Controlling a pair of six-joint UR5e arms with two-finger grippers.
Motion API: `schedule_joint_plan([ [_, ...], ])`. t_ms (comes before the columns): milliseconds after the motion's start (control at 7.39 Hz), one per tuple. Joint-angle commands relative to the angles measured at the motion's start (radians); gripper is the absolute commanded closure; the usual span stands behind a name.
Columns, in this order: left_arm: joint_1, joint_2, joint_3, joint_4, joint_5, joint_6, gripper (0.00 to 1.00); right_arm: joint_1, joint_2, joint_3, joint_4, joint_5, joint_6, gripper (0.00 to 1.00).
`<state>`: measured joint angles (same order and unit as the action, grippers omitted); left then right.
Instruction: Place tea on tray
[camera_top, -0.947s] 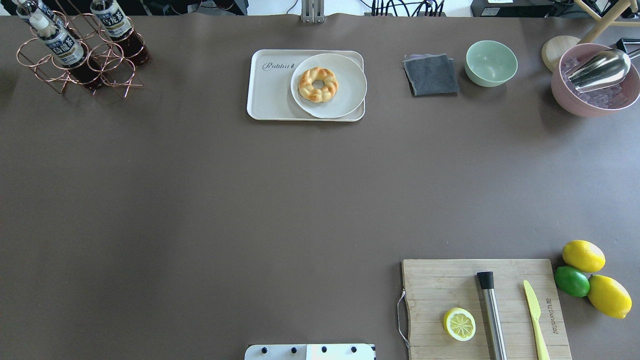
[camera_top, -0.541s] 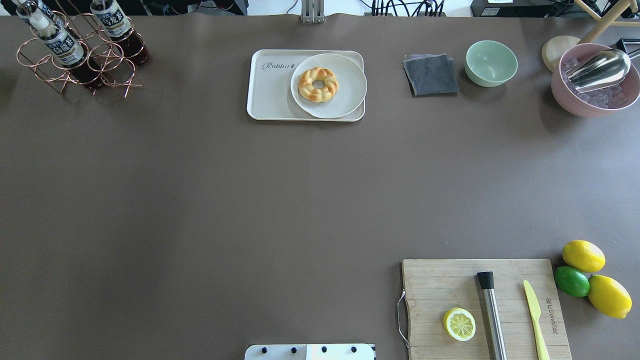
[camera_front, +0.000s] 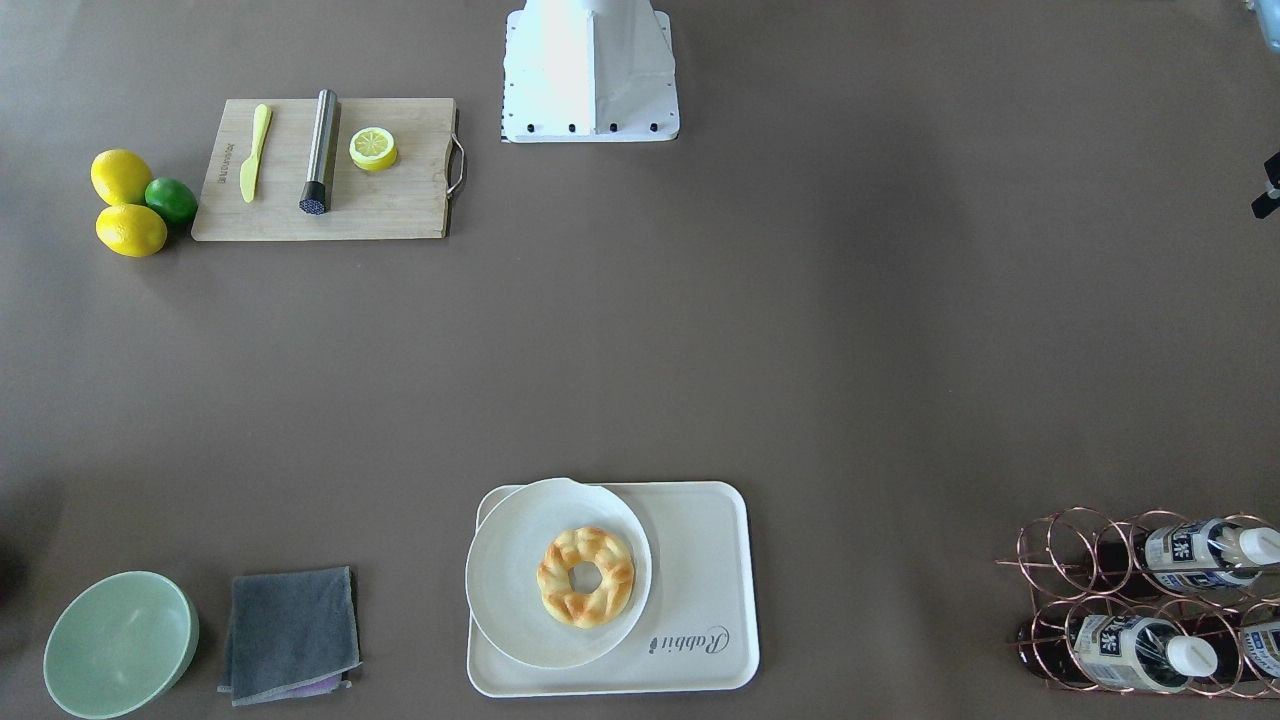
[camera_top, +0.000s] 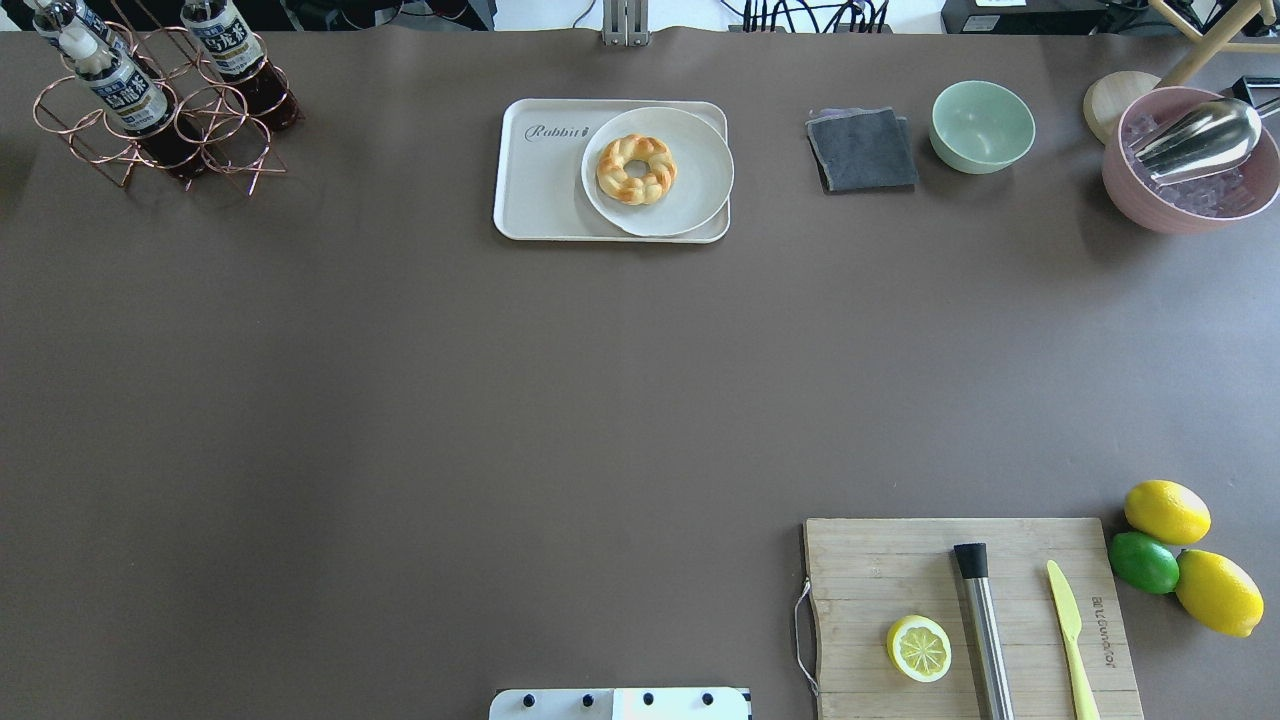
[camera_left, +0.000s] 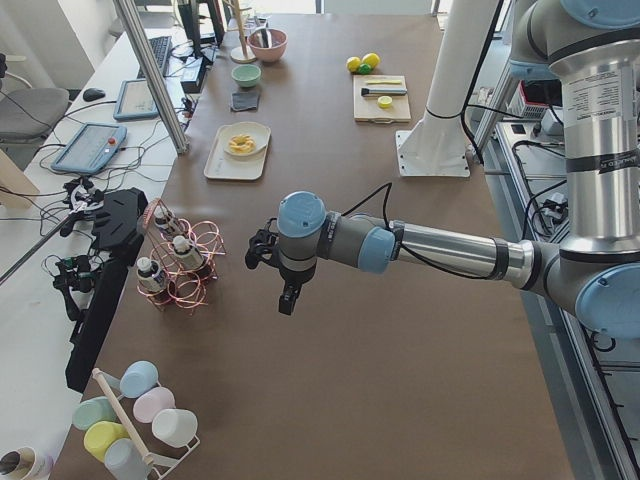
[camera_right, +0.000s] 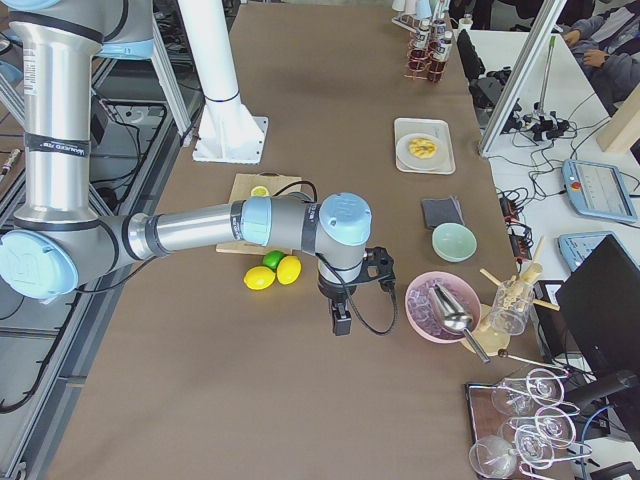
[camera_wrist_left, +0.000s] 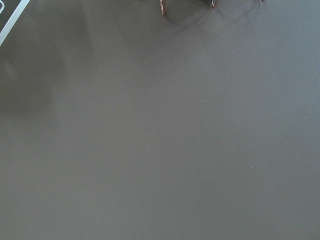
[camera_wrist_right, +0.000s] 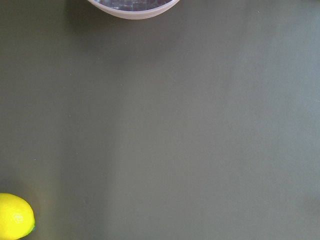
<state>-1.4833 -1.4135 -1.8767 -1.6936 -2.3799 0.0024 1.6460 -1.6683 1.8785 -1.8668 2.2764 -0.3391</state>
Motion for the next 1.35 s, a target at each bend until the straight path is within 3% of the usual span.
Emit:
schedule_joint_plan([
  [0,0.003,-0.089,0.010,-0.003,0.004,-0.110,0.02,0.001,-0.001,0.001,0.000,0.000,0.000,0.00],
  [135,0.012,-0.144,0.058,-0.030,0.005,-0.145,0.02,0.001,-0.002,-0.001,0.000,0.000,0.000,0.00],
  [541,0.055,-0.342,0.333,-0.352,0.008,-0.284,0.02,0.000,-0.002,-0.002,0.000,0.000,0.000,0.00],
  [812,0.151,-0.366,0.347,-0.556,0.211,-0.511,0.02,0.000,-0.007,-0.002,0.000,0.000,0.000,0.00],
  [1082,0.216,-0.427,0.376,-0.592,0.328,-0.535,0.03,0.001,-0.010,-0.001,0.000,0.000,0.000,0.00],
  [1218,0.216,-0.447,0.389,-0.589,0.335,-0.539,0.03,0.000,-0.010,-0.002,0.000,0.000,0.000,0.00],
])
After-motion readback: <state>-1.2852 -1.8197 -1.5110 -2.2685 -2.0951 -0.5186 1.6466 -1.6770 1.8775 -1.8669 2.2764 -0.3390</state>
